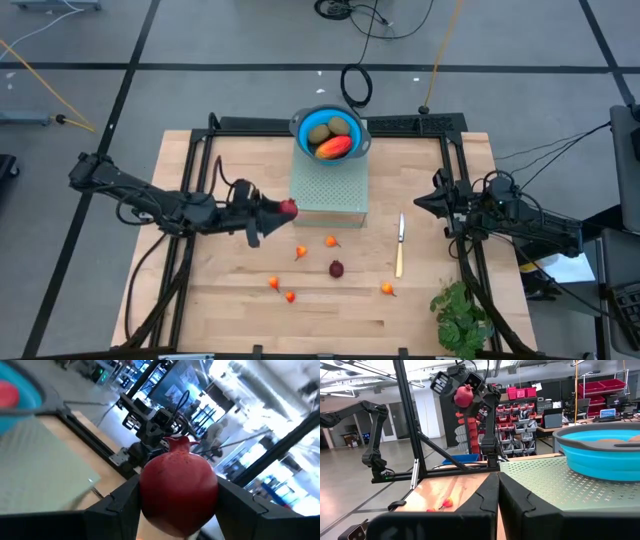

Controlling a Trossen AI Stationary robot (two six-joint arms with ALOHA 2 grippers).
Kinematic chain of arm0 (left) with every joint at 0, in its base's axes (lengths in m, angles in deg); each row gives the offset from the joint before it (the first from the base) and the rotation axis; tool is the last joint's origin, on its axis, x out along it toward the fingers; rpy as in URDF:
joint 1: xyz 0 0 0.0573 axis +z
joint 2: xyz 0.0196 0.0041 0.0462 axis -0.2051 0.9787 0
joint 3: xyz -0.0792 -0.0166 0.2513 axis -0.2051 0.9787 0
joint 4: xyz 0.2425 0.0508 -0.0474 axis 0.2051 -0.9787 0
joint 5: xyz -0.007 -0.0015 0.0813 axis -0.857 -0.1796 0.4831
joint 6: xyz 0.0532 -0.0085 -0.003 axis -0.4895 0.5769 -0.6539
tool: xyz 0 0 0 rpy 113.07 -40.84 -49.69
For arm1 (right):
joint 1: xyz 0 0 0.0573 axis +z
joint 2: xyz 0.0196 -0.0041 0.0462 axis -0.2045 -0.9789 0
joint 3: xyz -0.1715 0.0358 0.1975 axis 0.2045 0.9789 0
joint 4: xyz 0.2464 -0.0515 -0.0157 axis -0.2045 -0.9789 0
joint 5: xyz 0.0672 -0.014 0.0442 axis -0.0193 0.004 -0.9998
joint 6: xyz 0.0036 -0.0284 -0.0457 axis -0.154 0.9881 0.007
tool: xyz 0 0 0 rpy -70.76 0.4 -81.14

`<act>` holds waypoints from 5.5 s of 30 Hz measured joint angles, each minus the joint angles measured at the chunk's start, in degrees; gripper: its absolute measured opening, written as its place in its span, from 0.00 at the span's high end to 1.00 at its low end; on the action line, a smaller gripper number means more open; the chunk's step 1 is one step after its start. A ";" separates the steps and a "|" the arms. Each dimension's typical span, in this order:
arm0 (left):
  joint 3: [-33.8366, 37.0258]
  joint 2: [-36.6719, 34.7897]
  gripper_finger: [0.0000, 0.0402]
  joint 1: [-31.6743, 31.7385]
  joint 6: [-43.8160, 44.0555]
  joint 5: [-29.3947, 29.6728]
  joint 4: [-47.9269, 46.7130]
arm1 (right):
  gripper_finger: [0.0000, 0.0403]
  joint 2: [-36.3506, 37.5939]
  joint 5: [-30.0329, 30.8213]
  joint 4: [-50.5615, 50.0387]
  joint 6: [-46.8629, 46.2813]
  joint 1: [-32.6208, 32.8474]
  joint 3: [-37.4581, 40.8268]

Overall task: Pick & Place Fruit
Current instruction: Put the pomegranate into the blue strainer bowl on the shelf

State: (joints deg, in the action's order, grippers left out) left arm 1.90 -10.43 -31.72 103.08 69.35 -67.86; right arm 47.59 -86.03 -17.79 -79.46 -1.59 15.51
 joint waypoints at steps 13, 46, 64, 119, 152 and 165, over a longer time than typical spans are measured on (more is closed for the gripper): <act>0.00 0.00 0.48 0.00 -22.22 1.24 0.83 | 1.00 0.00 0.04 0.00 0.17 -0.01 0.00; 0.00 0.02 0.48 7.17 -58.25 5.84 7.41 | 1.00 0.00 0.05 -0.02 2.12 -0.02 0.00; 0.00 0.02 0.48 11.08 -36.35 -0.04 16.85 | 1.00 0.00 0.05 0.00 2.12 -0.01 0.00; -39.76 32.51 0.48 41.53 -31.25 -15.86 -29.16 | 1.00 -0.04 3.39 0.02 6.38 -0.02 0.00; -40.89 34.53 0.48 42.25 -20.87 -22.18 -48.37 | 1.00 -0.04 3.37 -0.20 6.38 -0.02 0.00; -40.89 34.53 0.48 42.25 -22.38 -22.07 -48.13 | 1.00 -0.04 3.37 -0.17 6.38 -0.02 0.00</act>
State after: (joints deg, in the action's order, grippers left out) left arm -38.99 24.10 10.53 80.70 47.27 -115.99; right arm 47.55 -82.66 -17.96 -73.08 -1.61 15.51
